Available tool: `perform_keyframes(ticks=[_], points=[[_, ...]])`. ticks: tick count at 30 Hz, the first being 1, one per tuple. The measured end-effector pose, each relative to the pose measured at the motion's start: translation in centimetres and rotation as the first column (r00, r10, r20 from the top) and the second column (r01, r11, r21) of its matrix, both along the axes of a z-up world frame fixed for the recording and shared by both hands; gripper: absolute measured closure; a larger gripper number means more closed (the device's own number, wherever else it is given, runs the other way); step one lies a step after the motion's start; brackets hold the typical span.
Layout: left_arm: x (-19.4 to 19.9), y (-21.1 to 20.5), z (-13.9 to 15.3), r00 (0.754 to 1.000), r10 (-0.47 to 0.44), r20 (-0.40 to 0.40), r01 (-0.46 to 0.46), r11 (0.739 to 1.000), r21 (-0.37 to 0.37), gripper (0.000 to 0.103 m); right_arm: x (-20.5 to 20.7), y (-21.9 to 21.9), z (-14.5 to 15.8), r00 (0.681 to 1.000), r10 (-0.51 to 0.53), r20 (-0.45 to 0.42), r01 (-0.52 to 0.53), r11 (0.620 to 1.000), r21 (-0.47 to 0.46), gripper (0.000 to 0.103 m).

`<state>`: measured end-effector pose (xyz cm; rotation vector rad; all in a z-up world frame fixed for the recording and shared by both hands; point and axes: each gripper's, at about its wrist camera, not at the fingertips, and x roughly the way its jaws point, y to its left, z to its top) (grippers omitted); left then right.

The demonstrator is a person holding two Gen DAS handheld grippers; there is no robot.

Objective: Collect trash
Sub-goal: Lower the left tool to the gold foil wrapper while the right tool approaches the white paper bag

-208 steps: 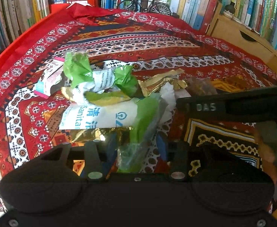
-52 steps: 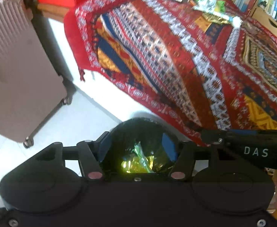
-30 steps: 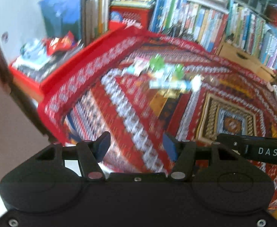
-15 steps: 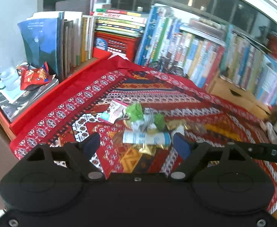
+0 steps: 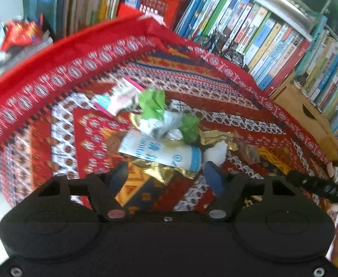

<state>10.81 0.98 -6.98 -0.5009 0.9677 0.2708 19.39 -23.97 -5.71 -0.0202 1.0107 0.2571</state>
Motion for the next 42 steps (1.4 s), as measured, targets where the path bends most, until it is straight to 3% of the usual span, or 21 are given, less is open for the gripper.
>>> perform_keyframes(ticks=[3, 8, 14, 21, 25, 29, 31, 33, 36, 39, 42], points=[[1.6, -0.1, -1.5, 0.999, 0.036, -0.031, -0.037, 0.999, -0.025, 0.041, 1.3, 0.5, -1.6, 0.999, 0.054, 0.002, -0.053, 0.996, -0.073, 0.032], [3.3, 0.8, -3.4, 0.988, 0.135, -0.077, -0.136, 0.991, -0.010, 0.041, 3.2, 1.1, -3.4, 0.994, 0.111, -0.012, -0.112, 0.989, -0.095, 0.031], [4.3, 2.8, -5.4, 0.944, 0.308, -0.121, -0.310, 0.951, 0.005, 0.039, 5.3, 2.3, -5.4, 0.987, 0.163, -0.013, -0.163, 0.978, -0.129, 0.030], [6.1, 3.1, -7.3, 0.938, 0.306, -0.163, -0.303, 0.952, 0.044, 0.036, 6.6, 4.4, -7.4, 0.966, 0.257, -0.018, -0.256, 0.950, -0.179, 0.029], [6.6, 2.9, -7.4, 0.941, 0.308, -0.141, -0.310, 0.951, 0.005, 0.046, 7.0, 5.2, -8.1, 0.951, 0.309, -0.015, -0.307, 0.933, -0.186, 0.029], [6.6, 2.6, -6.7, 0.946, 0.308, -0.103, -0.308, 0.951, 0.018, 0.066, 7.1, 5.6, -8.6, 0.938, 0.344, -0.042, -0.347, 0.927, -0.140, 0.030], [6.5, 2.6, -6.3, 0.947, 0.311, -0.084, -0.309, 0.950, 0.036, 0.076, 6.9, 5.7, -8.8, 0.931, 0.359, -0.063, -0.364, 0.925, -0.107, 0.036], [6.4, 2.5, -5.8, 0.949, 0.308, -0.067, -0.305, 0.951, 0.053, 0.089, 6.7, 5.7, -8.8, 0.932, 0.353, -0.080, -0.358, 0.931, -0.067, 0.061], [6.4, 2.2, -5.0, 0.955, 0.296, -0.029, -0.293, 0.953, 0.077, 0.092, 6.5, 5.6, -8.6, 0.936, 0.340, -0.091, -0.345, 0.938, -0.034, 0.080], [6.5, 1.8, -4.3, 0.963, 0.269, -0.015, -0.268, 0.962, 0.056, 0.092, 6.6, 5.2, -8.3, 0.945, 0.308, -0.109, -0.309, 0.951, 0.004, 0.086], [6.6, 1.2, -4.4, 0.963, 0.265, -0.055, -0.266, 0.964, -0.015, 0.089, 6.5, 5.0, -8.2, 0.951, 0.291, -0.108, -0.292, 0.956, 0.007, 0.086]])
